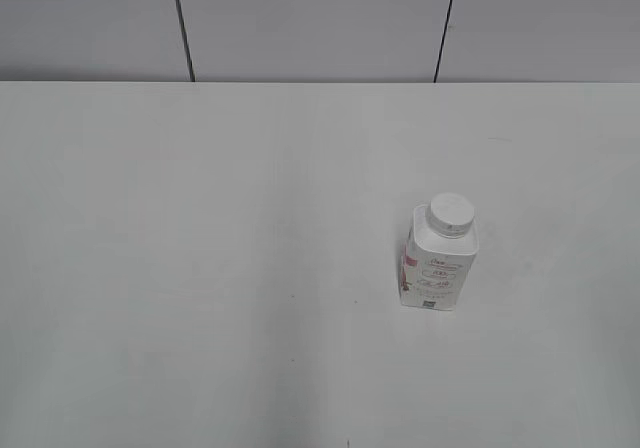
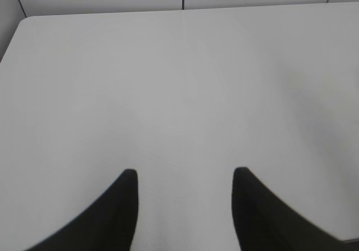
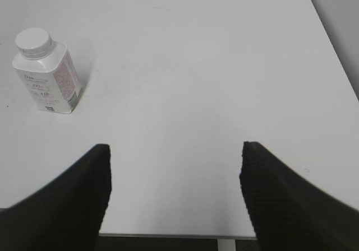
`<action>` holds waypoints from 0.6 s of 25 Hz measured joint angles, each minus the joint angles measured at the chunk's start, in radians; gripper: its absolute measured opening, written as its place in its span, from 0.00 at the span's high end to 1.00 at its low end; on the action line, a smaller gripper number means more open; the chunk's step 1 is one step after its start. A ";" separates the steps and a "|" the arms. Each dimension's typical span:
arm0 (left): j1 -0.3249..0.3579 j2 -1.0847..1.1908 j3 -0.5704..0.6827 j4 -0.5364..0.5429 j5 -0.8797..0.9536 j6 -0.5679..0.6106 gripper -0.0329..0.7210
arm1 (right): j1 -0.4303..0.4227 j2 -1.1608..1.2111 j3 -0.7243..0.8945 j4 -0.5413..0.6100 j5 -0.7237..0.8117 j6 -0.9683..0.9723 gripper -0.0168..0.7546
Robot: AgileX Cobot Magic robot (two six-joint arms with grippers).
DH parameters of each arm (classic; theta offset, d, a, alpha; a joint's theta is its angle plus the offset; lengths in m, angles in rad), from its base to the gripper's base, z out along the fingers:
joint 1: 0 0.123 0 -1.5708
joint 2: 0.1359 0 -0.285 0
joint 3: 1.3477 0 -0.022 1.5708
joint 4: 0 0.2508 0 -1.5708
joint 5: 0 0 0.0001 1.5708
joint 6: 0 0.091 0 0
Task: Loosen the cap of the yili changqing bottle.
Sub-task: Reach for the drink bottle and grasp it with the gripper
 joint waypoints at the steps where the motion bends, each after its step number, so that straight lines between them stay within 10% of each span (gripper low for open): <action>1: 0.000 0.000 0.000 0.000 0.000 0.000 0.50 | 0.000 0.000 0.000 0.000 0.000 0.000 0.24; 15: 0.000 0.000 0.000 0.000 0.000 0.000 0.50 | 0.000 0.000 0.000 0.000 0.000 0.000 0.24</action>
